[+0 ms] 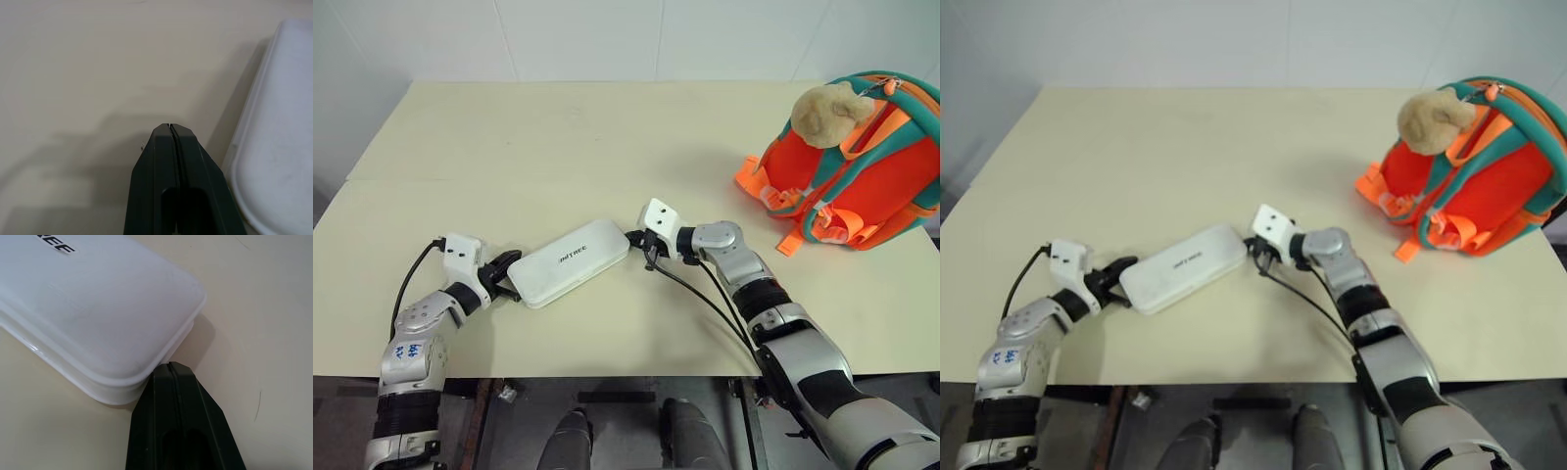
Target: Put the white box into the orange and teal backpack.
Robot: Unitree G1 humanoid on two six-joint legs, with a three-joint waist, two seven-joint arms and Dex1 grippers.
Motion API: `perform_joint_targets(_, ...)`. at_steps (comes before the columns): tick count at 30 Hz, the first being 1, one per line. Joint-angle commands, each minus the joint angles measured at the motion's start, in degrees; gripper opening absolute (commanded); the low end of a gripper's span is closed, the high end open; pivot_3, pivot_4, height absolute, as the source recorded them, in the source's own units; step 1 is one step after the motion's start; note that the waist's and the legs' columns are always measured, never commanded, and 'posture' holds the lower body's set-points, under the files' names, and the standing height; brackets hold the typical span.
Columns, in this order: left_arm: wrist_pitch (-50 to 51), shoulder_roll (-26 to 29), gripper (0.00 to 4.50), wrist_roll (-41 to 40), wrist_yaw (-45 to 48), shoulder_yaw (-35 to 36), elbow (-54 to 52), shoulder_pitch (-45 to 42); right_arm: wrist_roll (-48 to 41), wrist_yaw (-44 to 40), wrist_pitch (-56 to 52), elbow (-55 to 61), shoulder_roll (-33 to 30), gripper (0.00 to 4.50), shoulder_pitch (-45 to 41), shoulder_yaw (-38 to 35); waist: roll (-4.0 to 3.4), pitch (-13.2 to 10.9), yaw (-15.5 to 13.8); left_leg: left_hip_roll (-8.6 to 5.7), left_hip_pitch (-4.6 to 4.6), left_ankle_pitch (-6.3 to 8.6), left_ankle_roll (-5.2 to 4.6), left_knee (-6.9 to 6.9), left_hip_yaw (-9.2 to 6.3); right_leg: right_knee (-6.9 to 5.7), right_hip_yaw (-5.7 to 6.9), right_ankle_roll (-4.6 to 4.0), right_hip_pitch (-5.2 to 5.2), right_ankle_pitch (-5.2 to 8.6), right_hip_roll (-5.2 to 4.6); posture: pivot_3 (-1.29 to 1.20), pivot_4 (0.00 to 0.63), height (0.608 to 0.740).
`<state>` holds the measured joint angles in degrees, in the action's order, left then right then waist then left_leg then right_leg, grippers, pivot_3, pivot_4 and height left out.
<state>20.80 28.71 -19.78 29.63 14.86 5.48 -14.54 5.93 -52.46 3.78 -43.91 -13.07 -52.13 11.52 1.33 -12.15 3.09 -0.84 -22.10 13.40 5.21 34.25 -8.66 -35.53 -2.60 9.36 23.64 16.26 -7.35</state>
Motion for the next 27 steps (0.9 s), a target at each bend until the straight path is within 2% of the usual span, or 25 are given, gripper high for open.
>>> perform_joint_targets(1,-1.2,1.2,0.03,1.04,0.12,-0.34,0.32,-2.87,-2.07,-2.15,-3.37,9.25,-1.27,0.01,3.48,0.07,0.0,0.0,-0.04,0.0,-0.01,0.0,0.0,0.0,0.0,0.02,0.0,0.0,0.0,0.0,-0.01,0.0,0.15,0.74)
perform_joint_targets(5,0.28,3.25,0.03,2.65,-1.01,0.11,-2.2,-1.66,-2.47,-2.07,-6.41,14.02,-2.59,0.01,6.45,0.22,0.02,0.01,0.17,-0.01,-0.02,0.0,0.0,0.0,0.0,0.05,0.0,0.02,-0.01,-0.01,-0.02,0.0,0.15,0.74)
perform_joint_targets(16,18.85,9.98,0.03,-3.74,-1.14,12.0,-23.86,16.83,-2.95,-1.11,-5.18,10.19,0.22,0.01,4.68,1.02,0.04,0.02,1.14,0.07,0.01,0.01,-0.01,-0.07,0.03,0.04,-0.02,-0.03,0.01,0.01,0.05,0.0,0.15,0.74)
perform_joint_targets(20,22.78,8.33,0.03,-7.27,-1.66,14.12,-29.24,19.82,-2.88,-1.17,-3.78,7.56,1.72,0.01,3.39,1.31,0.05,0.03,1.05,0.09,0.02,0.0,0.0,-0.07,0.03,0.04,-0.02,-0.06,0.01,-0.01,0.07,0.0,0.15,0.74)
perform_joint_targets(27,21.9,3.48,0.03,-6.83,-4.72,8.71,-29.38,17.13,-2.85,-1.28,-2.29,4.72,3.25,0.01,1.82,1.45,0.05,0.03,0.28,0.13,0.03,-0.02,0.03,-0.07,0.02,0.06,-0.02,-0.1,0.0,-0.03,0.12,0.0,0.15,0.74)
